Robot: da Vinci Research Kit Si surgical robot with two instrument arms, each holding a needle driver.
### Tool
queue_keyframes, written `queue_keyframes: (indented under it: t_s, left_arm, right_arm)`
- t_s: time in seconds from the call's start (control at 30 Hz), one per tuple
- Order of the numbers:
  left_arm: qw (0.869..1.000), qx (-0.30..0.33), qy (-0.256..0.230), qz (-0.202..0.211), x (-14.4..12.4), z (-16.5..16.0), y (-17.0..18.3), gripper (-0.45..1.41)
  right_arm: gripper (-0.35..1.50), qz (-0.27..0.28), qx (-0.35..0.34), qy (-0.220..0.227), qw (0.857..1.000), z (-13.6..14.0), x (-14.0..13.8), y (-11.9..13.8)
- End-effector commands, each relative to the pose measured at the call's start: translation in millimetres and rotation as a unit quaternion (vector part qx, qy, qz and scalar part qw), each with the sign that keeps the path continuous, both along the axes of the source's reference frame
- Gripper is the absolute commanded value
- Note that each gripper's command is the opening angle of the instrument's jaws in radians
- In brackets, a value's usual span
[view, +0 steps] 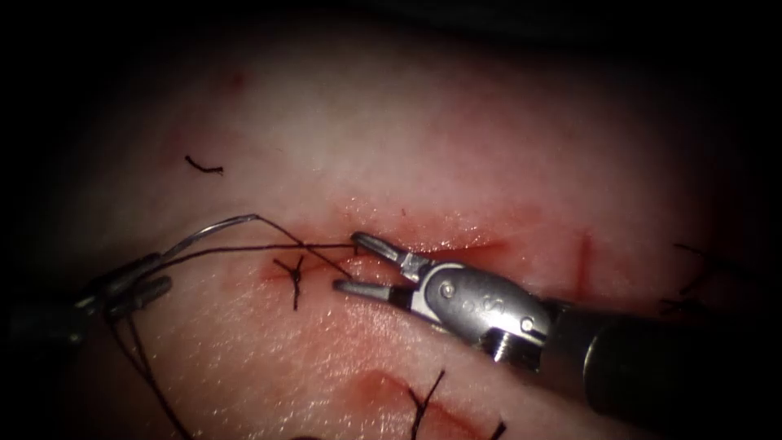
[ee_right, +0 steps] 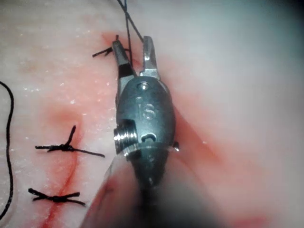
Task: Wound Closure
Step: Grasp the suture with the right driver and pull it through the skin.
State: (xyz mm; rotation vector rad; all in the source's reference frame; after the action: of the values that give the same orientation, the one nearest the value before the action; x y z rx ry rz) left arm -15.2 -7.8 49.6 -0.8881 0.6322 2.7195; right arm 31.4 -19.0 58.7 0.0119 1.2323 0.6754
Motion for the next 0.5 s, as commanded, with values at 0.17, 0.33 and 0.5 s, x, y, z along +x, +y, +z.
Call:
queue_keyframes:
  t_s: [0.17, 0.33, 0.5]
  left_arm:
    - [1.000, 0.004, -0.010, 0.003, -0.9, 0.6, 0.2, -0.45]
    - [1.000, 0.006, -0.016, -0.003, -1.0, 0.8, 0.1, -0.45]
    - [1.000, 0.011, -0.025, -0.002, -1.4, 1.4, -0.4, -0.45]
  right_arm:
    - [-0.05, -0.002, 0.007, -0.005, 1.000, 2.3, 1.7, -1.2]
    - [-0.05, -0.004, 0.011, -0.011, 1.000, 3.2, 1.6, -1.0]
    - [0.19, -0.005, 0.014, -0.011, 1.000, 3.1, 1.0, -1.1]
